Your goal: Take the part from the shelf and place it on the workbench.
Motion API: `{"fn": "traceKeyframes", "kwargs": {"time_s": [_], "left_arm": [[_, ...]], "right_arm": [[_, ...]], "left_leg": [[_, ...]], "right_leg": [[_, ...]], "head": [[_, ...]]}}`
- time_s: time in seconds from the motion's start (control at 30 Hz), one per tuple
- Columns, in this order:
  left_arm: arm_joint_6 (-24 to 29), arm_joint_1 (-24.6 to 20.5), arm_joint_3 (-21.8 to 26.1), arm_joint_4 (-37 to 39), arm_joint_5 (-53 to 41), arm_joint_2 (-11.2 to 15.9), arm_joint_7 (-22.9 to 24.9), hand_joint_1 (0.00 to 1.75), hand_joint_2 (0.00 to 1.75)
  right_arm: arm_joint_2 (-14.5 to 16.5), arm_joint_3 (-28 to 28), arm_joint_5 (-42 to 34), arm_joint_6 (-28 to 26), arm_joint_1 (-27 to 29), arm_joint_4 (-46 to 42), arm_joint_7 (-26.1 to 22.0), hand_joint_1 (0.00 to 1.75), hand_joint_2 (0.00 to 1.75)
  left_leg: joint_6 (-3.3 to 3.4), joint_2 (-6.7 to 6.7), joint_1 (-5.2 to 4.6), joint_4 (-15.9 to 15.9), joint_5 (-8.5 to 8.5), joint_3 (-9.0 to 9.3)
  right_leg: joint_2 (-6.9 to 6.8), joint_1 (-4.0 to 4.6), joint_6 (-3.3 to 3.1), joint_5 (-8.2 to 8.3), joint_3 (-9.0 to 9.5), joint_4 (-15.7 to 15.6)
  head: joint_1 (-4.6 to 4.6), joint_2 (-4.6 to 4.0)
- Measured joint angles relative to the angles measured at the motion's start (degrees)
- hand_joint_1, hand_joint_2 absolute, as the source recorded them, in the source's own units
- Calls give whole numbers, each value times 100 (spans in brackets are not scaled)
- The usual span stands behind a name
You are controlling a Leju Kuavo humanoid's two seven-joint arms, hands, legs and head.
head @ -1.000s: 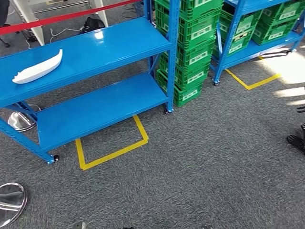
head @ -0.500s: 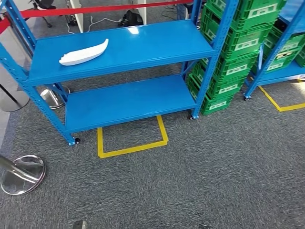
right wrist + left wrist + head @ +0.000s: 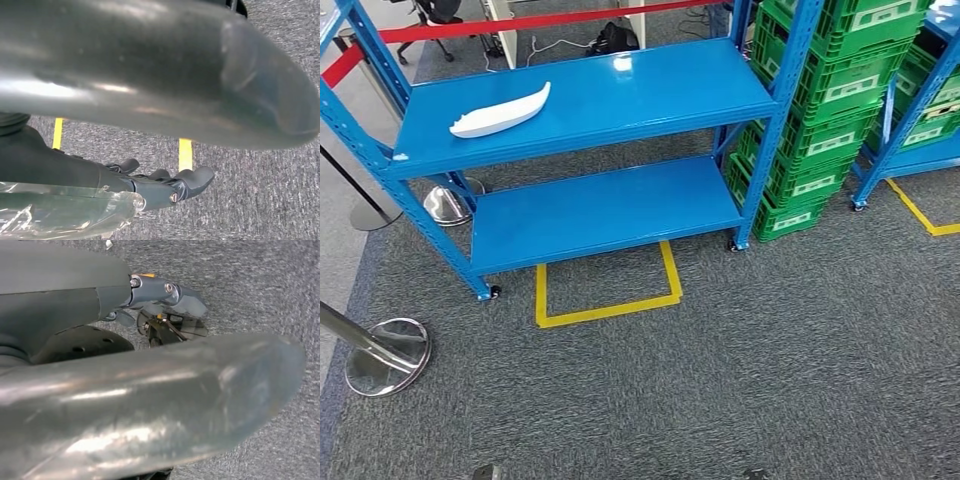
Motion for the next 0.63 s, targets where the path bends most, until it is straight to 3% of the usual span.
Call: {"fn": "traceKeyframes", "kwargs": {"time_s": [0.07, 0.13, 0.17, 0.23, 0.33, 0.37, 0.47, 0.5, 0.53, 0.6, 0.63], "left_arm": [[0, 6, 0, 0, 4, 0, -1, 0, 0], [0, 1, 0, 0, 7, -1, -1, 0, 0], [0, -6, 0, 0, 7, -1, -1, 0, 0], [-1, -15, 0, 0, 7, -2, -1, 0, 0], [-2, -2, 1, 0, 7, -5, -1, 0, 0], [-3, -2, 1, 0, 7, -7, -1, 0, 0], [-4, 0, 2, 0, 7, -9, -1, 0, 0], [-4, 2, 2, 0, 7, -9, -1, 0, 0], [-4, 4, 2, 0, 7, -9, -1, 0, 0], [-5, 5, 2, 0, 6, -11, 0, 0, 0], [-5, 4, 2, 0, 5, -12, 0, 0, 0]], "right_arm": [[0, -5, 3, -16, -3, 0, -8, 0, 0], [0, -7, 6, -32, -15, 0, -18, 0, 0], [0, -9, 8, -38, -20, 0, -20, 0, 0], [0, -18, 15, -50, -26, 0, -22, 0, 0], [0, -26, 26, -56, -29, 0, -22, 0, 0], [0, -27, 27, -56, -31, 0, -22, 0, 0], [0, -32, 27, -54, -25, 0, -22, 0, 0], [0, -35, 27, -50, -20, 0, -22, 0, 0], [0, -41, 30, -45, -15, 0, -22, 0, 0], [0, -57, 44, -36, -15, 0, -21, 0, 0], [0, -62, 49, -35, -16, 0, -20, 0, 0]], "left_leg": [[24, 3, -1, -262, 249, 144], [67, 36, -9, -963, 573, 524], [93, 55, -13, -1244, 645, 672], [142, 75, -27, -1489, 642, 777], [244, 65, -5, -1547, 666, 787], [275, 65, 6, -1563, 676, 795], [310, 64, 4, -1564, 675, 796], [311, 60, 3, -1563, 674, 798], [311, 51, 3, -1562, 674, 802], [292, 8, 6, -1554, 670, 818], [286, -5, 8, -1552, 669, 823]], "right_leg": [[-24, 4, 1, -2, 5, 0], [-32, 21, 24, -11, 12, 11], [-34, 34, 48, -15, 8, 16], [-39, 56, 111, -8, -4, 5], [-30, 42, 208, -81, -45, 82], [-21, 40, 236, -209, -137, 287], [-9, 37, 281, -719, -655, 1395], [-9, 36, 287, -756, -762, 1606], [-9, 32, 288, -679, -761, 1591], [36, 13, 286, -286, -446, 931], [51, 6, 285, -166, -332, 699]], "head": [[-1, 0], [-4, 0], [-4, 0], [0, 0], [21, 0], [37, 0], [76, 0], [79, 0], [83, 0], [84, 0], [84, 0]]}}
